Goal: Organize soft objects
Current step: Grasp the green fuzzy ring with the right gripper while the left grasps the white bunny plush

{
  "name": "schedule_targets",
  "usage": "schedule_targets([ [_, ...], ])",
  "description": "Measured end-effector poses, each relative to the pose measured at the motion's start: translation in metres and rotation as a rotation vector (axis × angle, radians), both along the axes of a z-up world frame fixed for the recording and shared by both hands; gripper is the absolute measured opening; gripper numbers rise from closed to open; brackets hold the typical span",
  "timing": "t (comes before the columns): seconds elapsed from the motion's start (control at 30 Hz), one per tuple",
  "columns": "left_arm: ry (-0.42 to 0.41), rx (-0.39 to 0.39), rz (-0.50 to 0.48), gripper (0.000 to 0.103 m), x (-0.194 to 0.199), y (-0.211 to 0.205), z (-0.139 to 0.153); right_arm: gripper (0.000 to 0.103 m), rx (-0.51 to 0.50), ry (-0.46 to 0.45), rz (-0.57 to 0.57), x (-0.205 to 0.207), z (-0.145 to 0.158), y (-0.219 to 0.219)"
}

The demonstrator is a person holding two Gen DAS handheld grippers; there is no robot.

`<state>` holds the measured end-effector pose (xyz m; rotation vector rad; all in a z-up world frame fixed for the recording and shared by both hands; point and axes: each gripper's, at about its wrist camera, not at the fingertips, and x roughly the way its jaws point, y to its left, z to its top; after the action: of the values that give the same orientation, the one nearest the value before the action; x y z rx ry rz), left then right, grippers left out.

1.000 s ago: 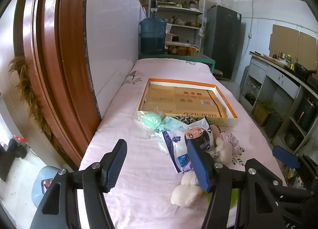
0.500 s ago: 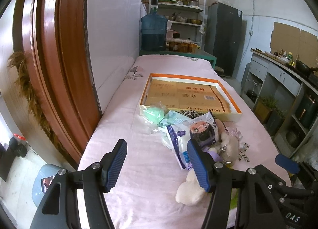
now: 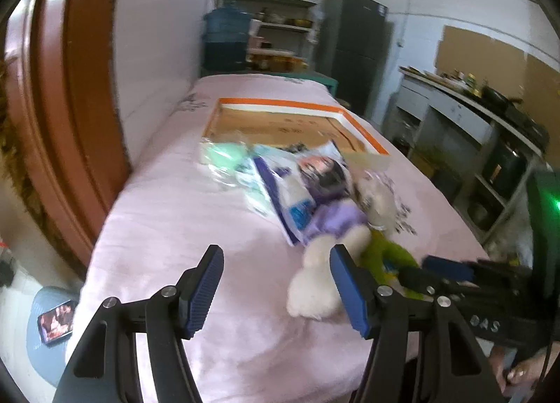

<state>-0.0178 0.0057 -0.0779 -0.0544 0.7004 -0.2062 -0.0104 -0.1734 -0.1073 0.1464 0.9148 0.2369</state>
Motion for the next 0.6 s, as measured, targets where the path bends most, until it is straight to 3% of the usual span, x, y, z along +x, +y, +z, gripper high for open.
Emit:
schedule_targets([
  [0.4, 0.0, 0.015, -0.163, 0.063, -0.008, -0.024, -0.016, 0.02, 0.035, 0.039, 0.032, 0.011, -0.012, 0.0],
  [0.43, 0.007, 0.023, -0.163, 0.061, -0.007, -0.025, -0.018, 0.018, 0.037, 0.04, 0.03, 0.01, -0.012, 0.0],
  [0.53, 0.029, 0.02, -0.157, 0.043, 0.0, -0.024, -0.025, 0.015, 0.041, 0.039, 0.029, 0.009, -0.012, -0.001],
  [0.6, 0.039, -0.029, -0.176, 0.038, 0.002, -0.022, -0.028, 0.014, 0.04, 0.032, 0.028, 0.008, -0.01, -0.001],
])
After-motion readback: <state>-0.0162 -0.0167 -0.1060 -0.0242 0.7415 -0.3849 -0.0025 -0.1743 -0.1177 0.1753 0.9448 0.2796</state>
